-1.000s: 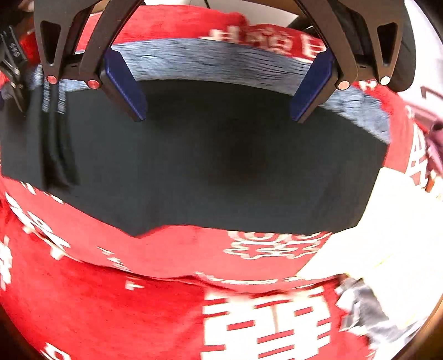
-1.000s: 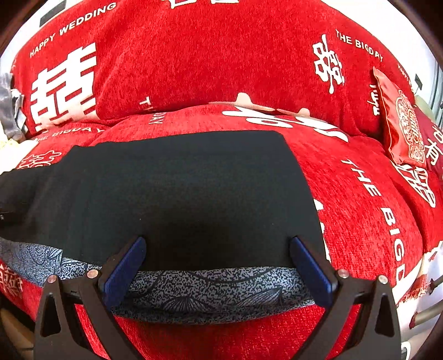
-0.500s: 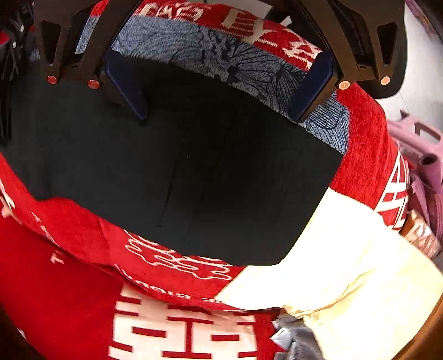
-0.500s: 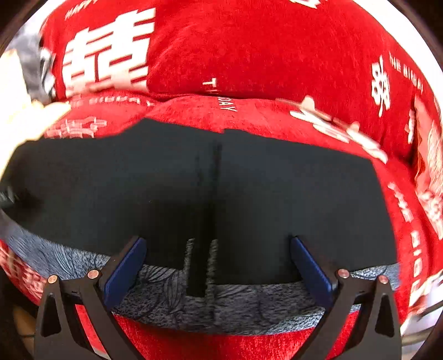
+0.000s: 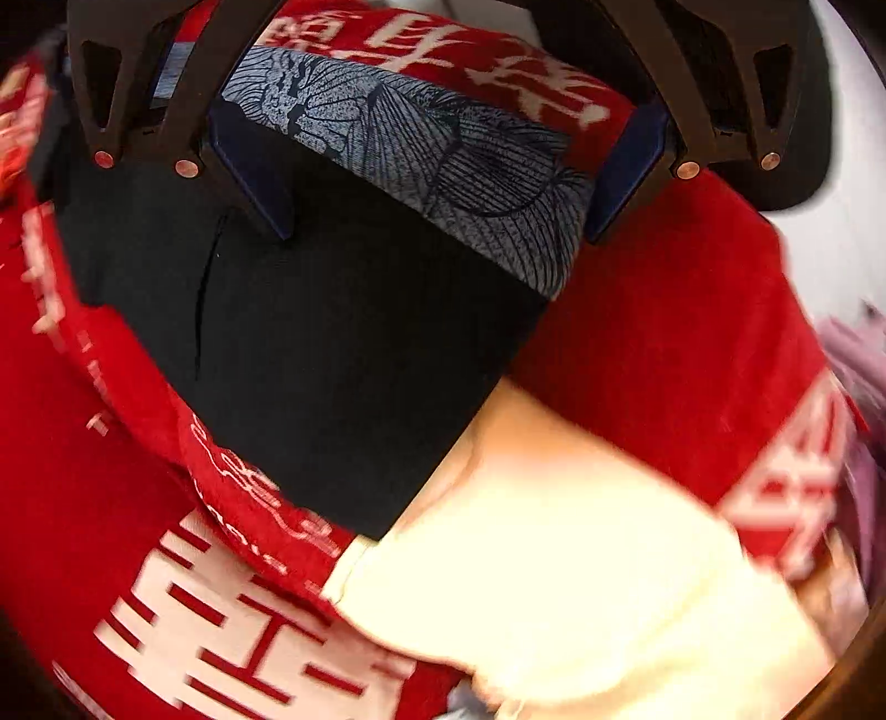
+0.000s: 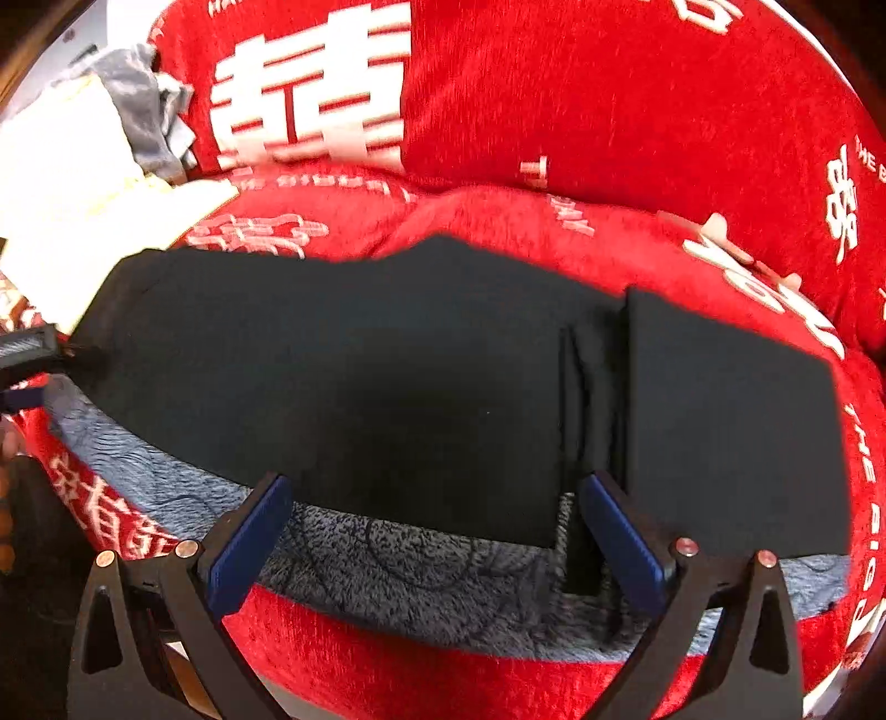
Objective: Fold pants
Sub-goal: 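Grasp the grey-lined trouser end with the left gripper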
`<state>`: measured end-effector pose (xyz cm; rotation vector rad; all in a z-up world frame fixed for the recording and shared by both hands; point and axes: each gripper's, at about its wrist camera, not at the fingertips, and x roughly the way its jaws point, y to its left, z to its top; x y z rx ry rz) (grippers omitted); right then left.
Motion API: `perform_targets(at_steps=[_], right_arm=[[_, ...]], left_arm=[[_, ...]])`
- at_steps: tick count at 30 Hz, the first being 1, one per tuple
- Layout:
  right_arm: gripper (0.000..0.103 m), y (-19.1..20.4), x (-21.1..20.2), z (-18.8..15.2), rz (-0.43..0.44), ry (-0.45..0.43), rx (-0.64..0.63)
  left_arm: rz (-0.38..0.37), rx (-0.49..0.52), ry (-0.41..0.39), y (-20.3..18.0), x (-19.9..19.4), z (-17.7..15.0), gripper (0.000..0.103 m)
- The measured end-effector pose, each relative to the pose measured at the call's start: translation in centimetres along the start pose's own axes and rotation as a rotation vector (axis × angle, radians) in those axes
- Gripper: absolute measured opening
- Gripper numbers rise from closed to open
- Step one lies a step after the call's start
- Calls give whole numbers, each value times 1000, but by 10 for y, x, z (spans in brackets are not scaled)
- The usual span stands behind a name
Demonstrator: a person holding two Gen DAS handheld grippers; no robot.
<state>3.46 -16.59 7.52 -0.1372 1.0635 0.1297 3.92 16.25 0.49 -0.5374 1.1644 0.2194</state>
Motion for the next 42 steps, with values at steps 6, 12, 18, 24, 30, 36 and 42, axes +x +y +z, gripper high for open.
perform_targets(at_steps=[6, 12, 18, 24, 30, 36, 42], right_arm=[[103, 11, 29, 19, 12, 57, -38], [103, 25, 43, 30, -5, 54, -98], [103, 24, 41, 22, -9, -1, -83], [103, 23, 39, 32, -9, 84, -80], [103, 32, 42, 72, -31, 53, -58], [103, 51, 108, 97, -148, 192, -53], [103, 50, 78, 59, -103, 121, -74]], left_arm=[[-13, 85, -59, -10, -3, -11, 103], [21, 163, -62, -25, 2, -12, 103], [-6, 213, -79, -55, -9, -15, 48], [-15, 196, -63, -58, -12, -14, 44], [-49, 170, -27, -54, -17, -12, 43], [4, 170, -26, -63, -18, -15, 44], [116, 198, -71, -76, -29, -23, 44]])
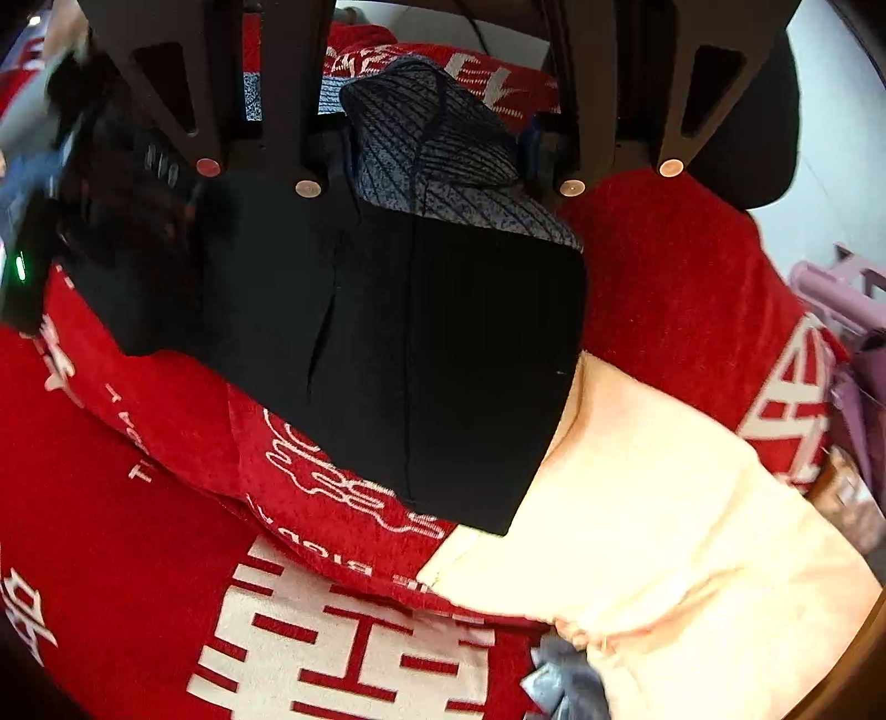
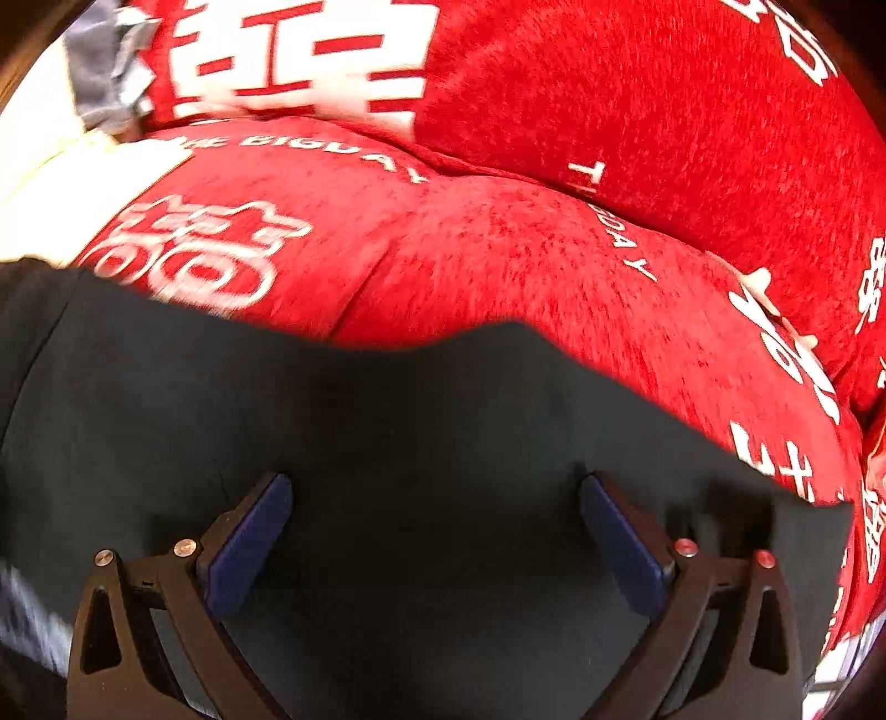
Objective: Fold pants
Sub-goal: 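Grasp the grey-lined trouser end with the left gripper, then lift the trouser end with the left gripper and fold it over the bundle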
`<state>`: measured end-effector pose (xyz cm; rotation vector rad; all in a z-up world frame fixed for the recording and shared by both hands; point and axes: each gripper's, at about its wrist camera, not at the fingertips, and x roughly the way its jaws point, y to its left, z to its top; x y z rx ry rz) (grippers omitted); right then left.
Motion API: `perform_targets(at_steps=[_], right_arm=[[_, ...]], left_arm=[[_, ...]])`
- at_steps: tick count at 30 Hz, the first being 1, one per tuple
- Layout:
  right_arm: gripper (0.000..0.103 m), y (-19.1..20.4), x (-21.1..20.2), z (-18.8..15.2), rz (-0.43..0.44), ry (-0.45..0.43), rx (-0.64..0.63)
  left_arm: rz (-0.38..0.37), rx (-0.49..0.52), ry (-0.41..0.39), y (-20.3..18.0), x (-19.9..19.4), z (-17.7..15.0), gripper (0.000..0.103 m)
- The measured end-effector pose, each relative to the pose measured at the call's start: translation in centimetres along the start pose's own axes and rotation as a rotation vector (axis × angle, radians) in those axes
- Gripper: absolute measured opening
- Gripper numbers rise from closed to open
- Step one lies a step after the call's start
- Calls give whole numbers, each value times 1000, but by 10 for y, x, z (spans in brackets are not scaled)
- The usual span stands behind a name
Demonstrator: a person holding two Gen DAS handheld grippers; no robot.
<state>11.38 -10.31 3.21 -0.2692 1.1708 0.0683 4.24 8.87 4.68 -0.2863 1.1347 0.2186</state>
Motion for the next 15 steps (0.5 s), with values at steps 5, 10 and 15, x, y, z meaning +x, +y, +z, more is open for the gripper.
perform_targets(at_steps=[5, 10, 15], right_arm=[[103, -7, -19, -29, 33, -37, -23], [103, -19, -21, -24, 34, -29, 54], [103, -20, -8, -11, 5, -17, 48]], left_arm=[[-19, 50, -59, -6, -18, 1, 42], [-57, 50, -60, -2, -28, 4, 42], [-69, 89, -82, -10, -44, 7, 42]])
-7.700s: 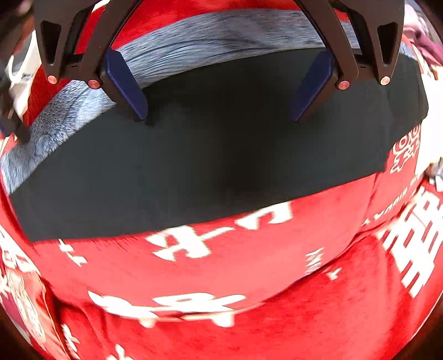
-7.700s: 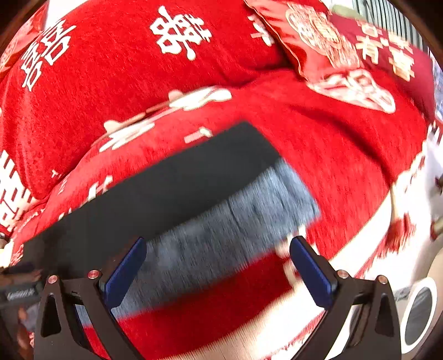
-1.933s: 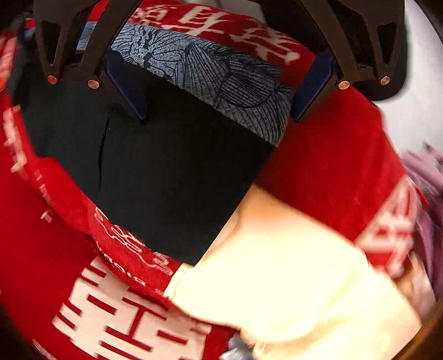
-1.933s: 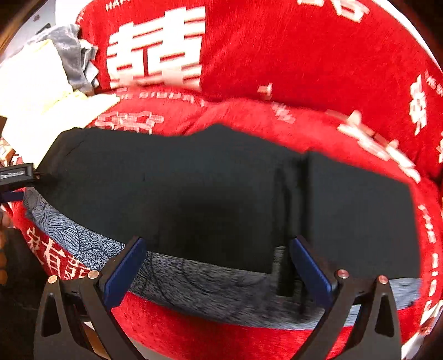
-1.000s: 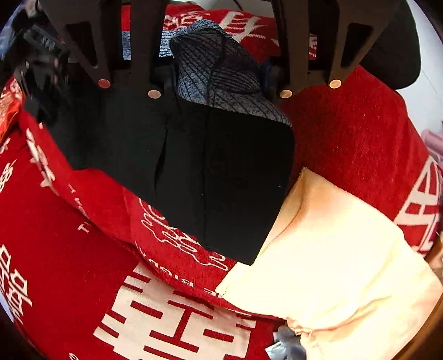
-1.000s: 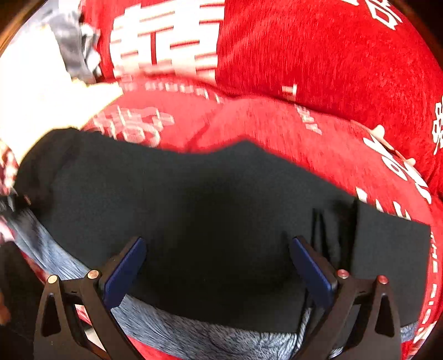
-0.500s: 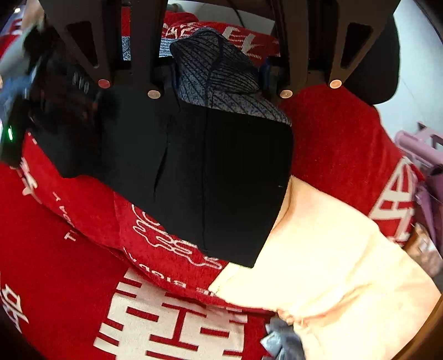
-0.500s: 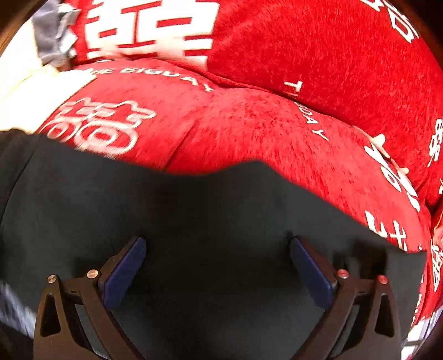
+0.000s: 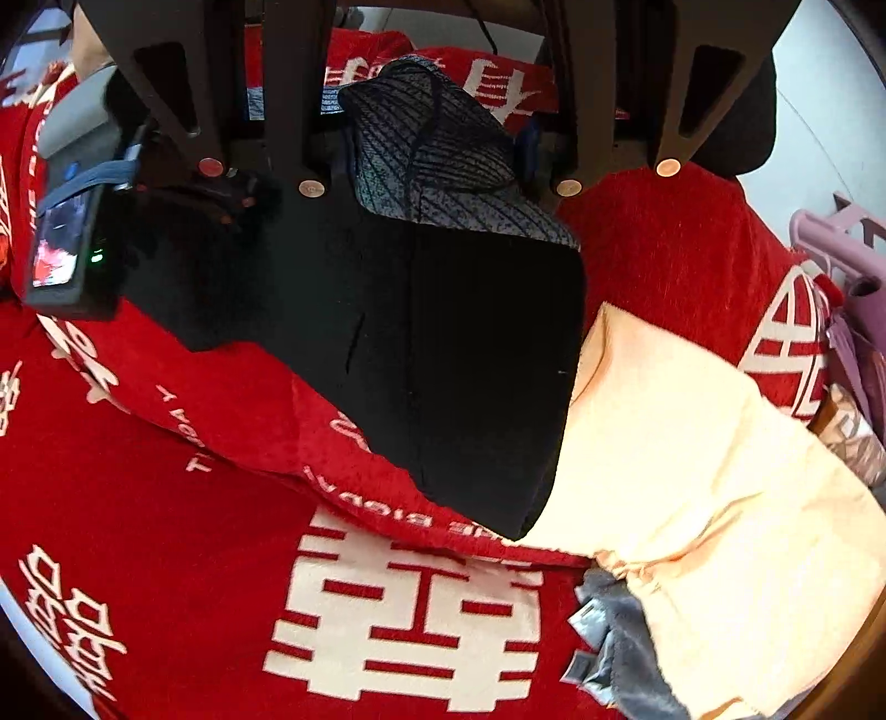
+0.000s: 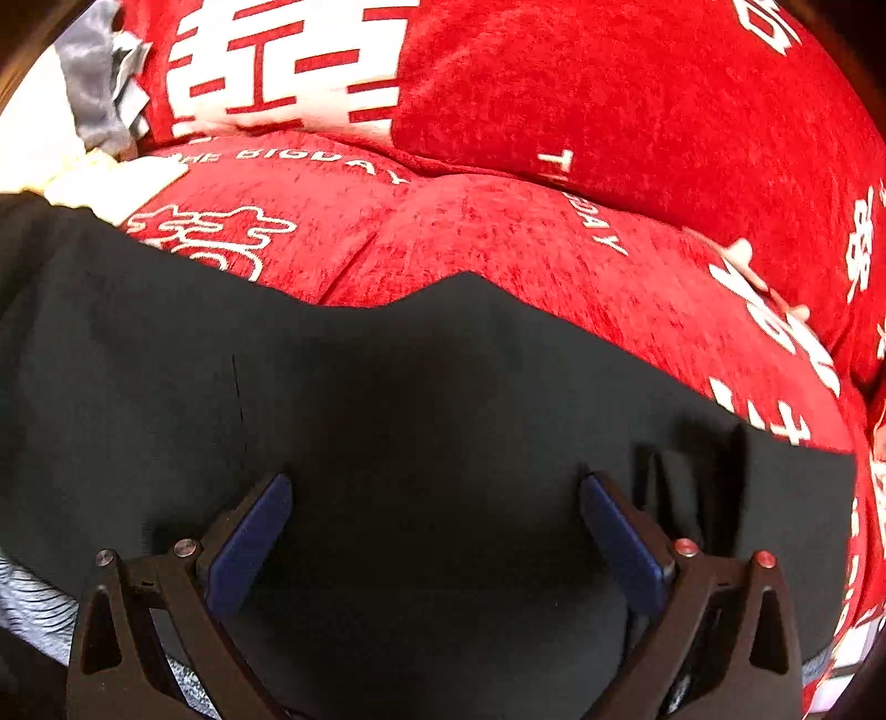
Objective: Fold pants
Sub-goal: 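Lift the trouser end with the left gripper and fold it over the bundle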
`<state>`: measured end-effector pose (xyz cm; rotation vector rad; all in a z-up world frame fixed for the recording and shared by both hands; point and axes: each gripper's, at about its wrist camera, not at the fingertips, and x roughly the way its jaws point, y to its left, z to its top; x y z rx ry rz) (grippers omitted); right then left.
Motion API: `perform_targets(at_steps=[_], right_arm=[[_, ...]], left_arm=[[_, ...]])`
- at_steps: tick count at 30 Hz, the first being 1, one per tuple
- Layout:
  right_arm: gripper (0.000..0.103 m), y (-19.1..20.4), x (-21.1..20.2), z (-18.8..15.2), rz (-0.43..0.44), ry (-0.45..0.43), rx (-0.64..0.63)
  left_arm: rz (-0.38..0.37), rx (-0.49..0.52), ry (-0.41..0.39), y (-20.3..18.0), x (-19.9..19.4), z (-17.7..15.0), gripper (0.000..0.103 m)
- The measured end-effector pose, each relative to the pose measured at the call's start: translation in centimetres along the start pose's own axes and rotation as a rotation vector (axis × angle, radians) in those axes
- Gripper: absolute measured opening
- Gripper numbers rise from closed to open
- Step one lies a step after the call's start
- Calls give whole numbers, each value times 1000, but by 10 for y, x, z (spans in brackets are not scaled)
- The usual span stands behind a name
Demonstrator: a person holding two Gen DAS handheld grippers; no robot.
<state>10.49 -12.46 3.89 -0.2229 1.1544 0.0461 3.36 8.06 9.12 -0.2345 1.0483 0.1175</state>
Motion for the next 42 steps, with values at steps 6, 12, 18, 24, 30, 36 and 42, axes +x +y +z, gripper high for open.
perform_targets(at_steps=[6, 12, 18, 24, 30, 36, 42], right_arm=[[103, 8, -25, -38, 49, 24, -80], [103, -34, -99, -46, 152, -95, -19], [103, -122, -128, -49, -6, -176, 42], [103, -203, -101, -93, -24, -96, 204], [103, -244, -92, -120, -20, -92, 322], [103, -271, -83, -144, 12, -81, 398], [103, -285, -86, -161, 11, -88, 428]], left_arm=[[8, 88, -31, -27, -19, 5, 42], [-8, 218, -81, -84, -52, 9, 42], [-34, 360, -103, -165, -74, 6, 40], [-72, 520, -108, -257, -88, -6, 40], [-93, 640, -84, -342, -85, -27, 39], [-84, 751, -24, -403, -54, -57, 39], [-51, 797, 83, -428, 7, -83, 40]])
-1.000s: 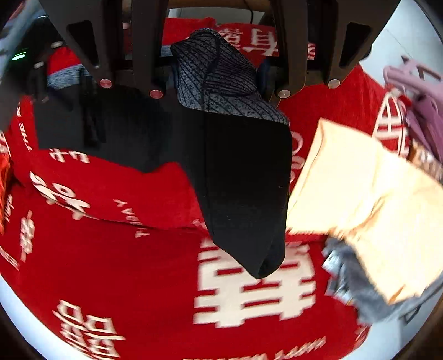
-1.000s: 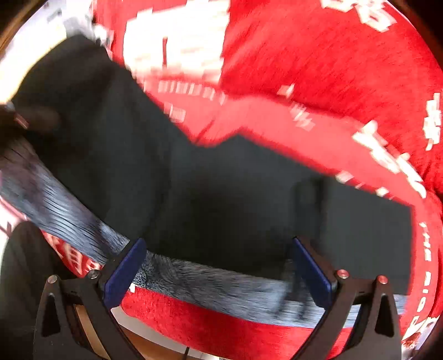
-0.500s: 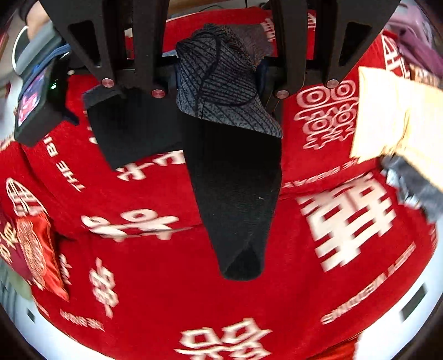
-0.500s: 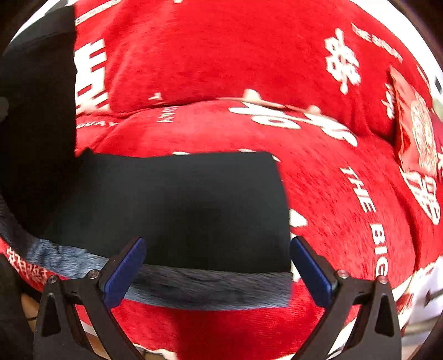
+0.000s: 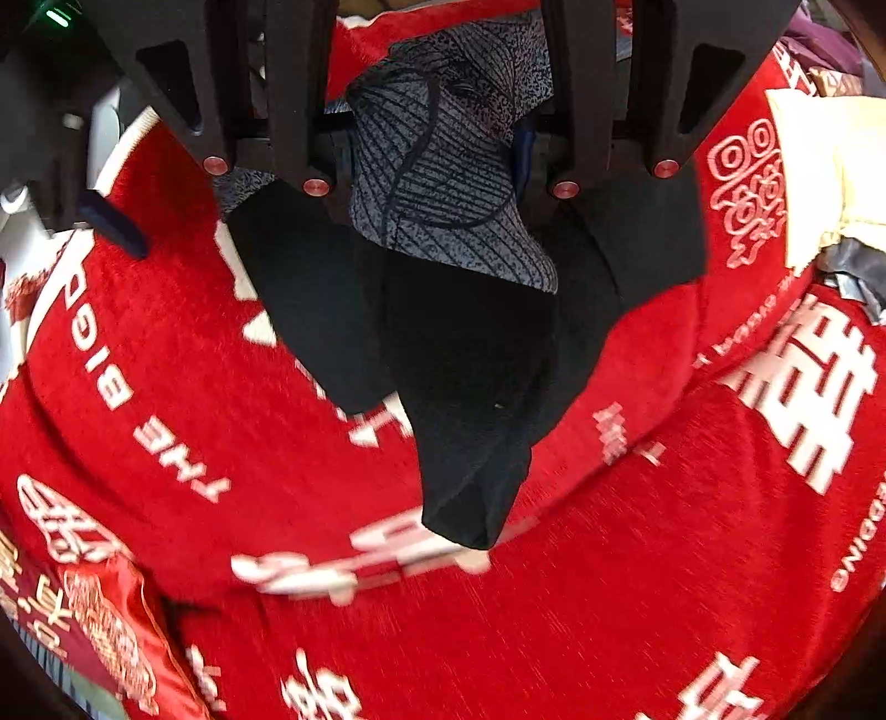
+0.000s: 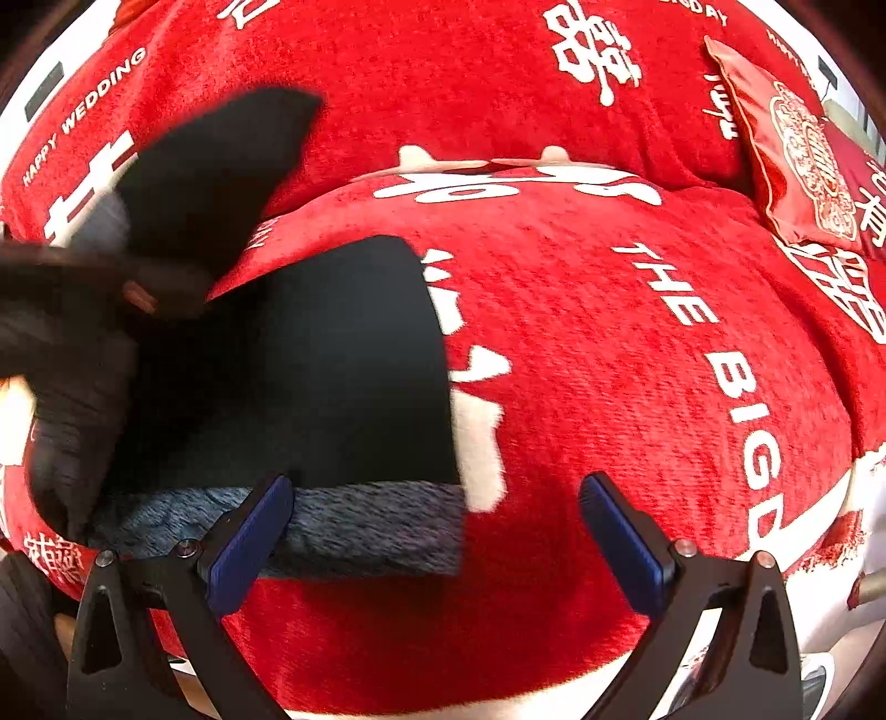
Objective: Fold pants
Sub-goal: 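Lift the trouser end with the left gripper and fold it over the bundle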
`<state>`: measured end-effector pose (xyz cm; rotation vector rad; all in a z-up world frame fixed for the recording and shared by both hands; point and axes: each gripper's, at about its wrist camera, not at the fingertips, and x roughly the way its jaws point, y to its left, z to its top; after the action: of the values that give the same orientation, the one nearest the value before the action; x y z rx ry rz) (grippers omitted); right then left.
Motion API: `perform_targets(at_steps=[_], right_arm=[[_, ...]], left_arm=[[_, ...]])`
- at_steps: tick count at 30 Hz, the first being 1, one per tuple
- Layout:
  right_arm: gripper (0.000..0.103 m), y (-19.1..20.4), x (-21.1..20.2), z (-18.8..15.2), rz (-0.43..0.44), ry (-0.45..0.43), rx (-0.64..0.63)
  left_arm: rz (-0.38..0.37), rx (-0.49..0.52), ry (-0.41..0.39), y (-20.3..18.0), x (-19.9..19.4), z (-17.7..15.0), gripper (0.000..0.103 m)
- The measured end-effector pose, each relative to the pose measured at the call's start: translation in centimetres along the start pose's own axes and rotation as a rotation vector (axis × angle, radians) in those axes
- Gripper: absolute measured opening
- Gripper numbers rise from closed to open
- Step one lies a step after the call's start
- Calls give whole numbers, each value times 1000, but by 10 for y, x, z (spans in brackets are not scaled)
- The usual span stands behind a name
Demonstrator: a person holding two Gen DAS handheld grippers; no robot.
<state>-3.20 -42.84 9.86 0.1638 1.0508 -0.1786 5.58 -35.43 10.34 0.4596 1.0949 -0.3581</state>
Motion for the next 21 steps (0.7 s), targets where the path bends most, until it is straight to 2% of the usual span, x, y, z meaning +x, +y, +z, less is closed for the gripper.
perform_targets(at_steps=[3, 5, 7, 10, 12, 13, 14, 17, 19, 21], right_arm=[[103, -8, -2, -2, -8, 2, 0], [103, -13, -3, -5, -3, 7, 3], [103, -17, -6, -7, 5, 11, 1], [103, -24, -15, -8, 25, 3, -25], [103, -31, -24, -6, 32, -13, -48], [103, -33, -29, -5, 36, -20, -53], [103, -37, -34, -3, 47, -32, -51], [103, -48, -48, 7, 106, -82, -4], [103, -53, -50, 17, 197, -101, 70], [103, -46, -40, 26, 256, -90, 92]], left_arm=[[-33, 14, 60, -6, 21, -3, 52], [-68, 7, 64, -4, 20, -5, 65], [-118, -9, 70, 0, 12, -6, 69], [-310, -74, 65, 21, -19, -7, 69], [-392, -105, 24, 41, -42, -11, 73], [-416, -121, -7, 54, -53, -14, 91], [-419, -140, -36, 66, -60, -17, 103], [-341, -251, -117, 114, -66, -29, 103], [-277, -330, -88, 141, -50, -38, 103], [-198, -436, -27, 169, -25, -49, 103]])
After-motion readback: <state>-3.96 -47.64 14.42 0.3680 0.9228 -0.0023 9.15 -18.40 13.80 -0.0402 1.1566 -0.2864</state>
